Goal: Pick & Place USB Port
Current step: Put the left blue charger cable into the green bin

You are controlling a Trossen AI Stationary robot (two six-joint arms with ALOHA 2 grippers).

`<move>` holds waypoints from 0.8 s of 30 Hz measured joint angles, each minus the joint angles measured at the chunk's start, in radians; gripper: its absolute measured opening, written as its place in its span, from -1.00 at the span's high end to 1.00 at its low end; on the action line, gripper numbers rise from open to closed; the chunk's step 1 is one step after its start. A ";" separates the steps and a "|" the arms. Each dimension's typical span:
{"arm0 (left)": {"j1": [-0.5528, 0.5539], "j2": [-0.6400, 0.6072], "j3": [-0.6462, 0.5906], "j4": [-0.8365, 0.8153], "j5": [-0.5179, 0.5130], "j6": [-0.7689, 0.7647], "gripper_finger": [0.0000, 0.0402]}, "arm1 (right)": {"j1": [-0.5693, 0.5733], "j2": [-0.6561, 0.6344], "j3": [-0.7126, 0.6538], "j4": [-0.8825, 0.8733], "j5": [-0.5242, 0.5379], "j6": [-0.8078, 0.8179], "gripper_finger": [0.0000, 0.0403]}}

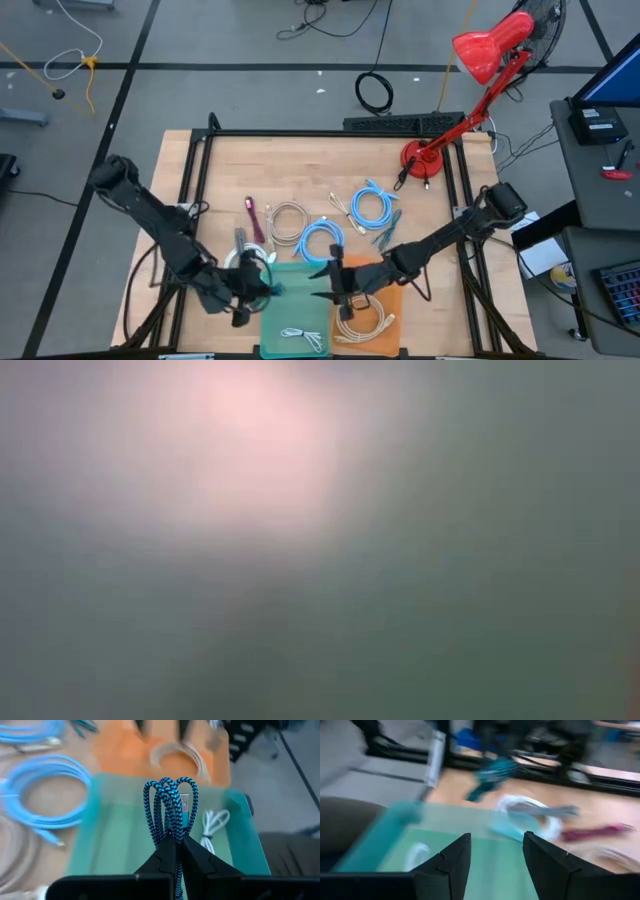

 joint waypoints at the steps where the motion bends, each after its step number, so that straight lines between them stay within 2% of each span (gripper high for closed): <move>1: 0.008 0.019 0.000 0.021 0.027 0.013 0.96 | 0.006 -0.010 0.000 -0.043 0.058 -0.001 0.16; 4: 0.039 0.063 0.008 0.081 0.094 0.048 0.96 | 0.022 -0.039 0.000 -0.182 0.253 0.033 0.16; 8: 0.078 0.083 0.039 0.082 0.167 0.076 0.96 | 0.024 -0.043 0.000 -0.281 0.386 0.108 0.16; 17: 0.120 0.088 0.150 0.071 0.272 0.183 0.96 | 0.004 -0.041 -0.065 -0.308 0.396 0.189 0.16; 24: 0.166 0.158 0.159 0.008 0.324 0.274 0.96 | -0.012 -0.041 -0.110 -0.298 0.395 0.235 0.16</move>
